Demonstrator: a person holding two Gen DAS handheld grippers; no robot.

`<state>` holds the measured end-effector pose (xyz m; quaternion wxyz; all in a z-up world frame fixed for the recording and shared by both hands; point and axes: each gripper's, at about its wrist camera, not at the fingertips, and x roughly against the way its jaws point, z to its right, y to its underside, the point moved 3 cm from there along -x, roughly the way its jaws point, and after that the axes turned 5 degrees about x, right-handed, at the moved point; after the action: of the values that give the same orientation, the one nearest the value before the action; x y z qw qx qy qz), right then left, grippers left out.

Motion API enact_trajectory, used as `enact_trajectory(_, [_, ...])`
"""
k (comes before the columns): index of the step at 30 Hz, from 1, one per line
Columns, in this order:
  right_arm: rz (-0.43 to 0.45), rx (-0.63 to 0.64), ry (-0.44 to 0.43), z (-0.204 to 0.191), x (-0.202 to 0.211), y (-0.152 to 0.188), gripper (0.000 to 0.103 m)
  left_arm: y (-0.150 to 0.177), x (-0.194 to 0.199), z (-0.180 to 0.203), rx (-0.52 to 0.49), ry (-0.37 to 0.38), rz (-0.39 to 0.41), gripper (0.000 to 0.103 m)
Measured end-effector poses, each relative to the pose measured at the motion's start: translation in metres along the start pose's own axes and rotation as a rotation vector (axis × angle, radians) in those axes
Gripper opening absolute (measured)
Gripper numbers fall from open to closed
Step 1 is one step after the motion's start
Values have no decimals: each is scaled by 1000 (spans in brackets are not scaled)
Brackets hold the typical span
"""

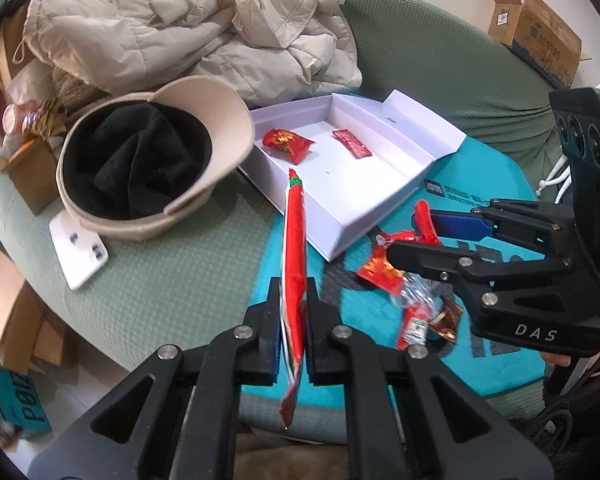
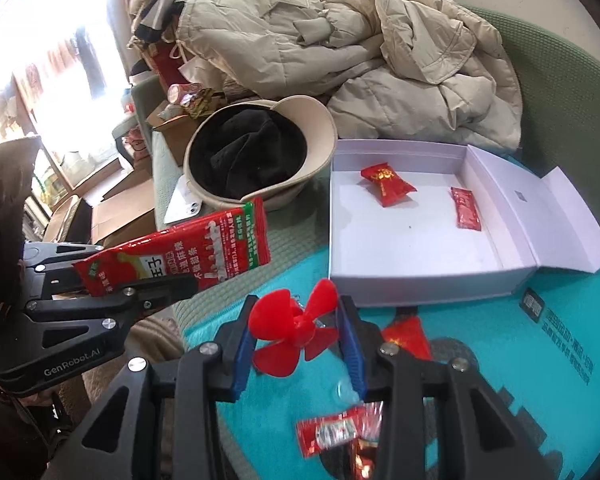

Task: Organize objects
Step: 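Carry the snack bar and red fan over the white box with both grippers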

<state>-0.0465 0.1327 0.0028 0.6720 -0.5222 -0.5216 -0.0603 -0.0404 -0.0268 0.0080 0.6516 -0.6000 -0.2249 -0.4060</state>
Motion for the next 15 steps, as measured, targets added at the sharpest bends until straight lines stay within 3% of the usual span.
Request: enact_trajectory(15, [24,-134,25,25,-33,-30,39,-56,-39,-4,-150,72,-55,9])
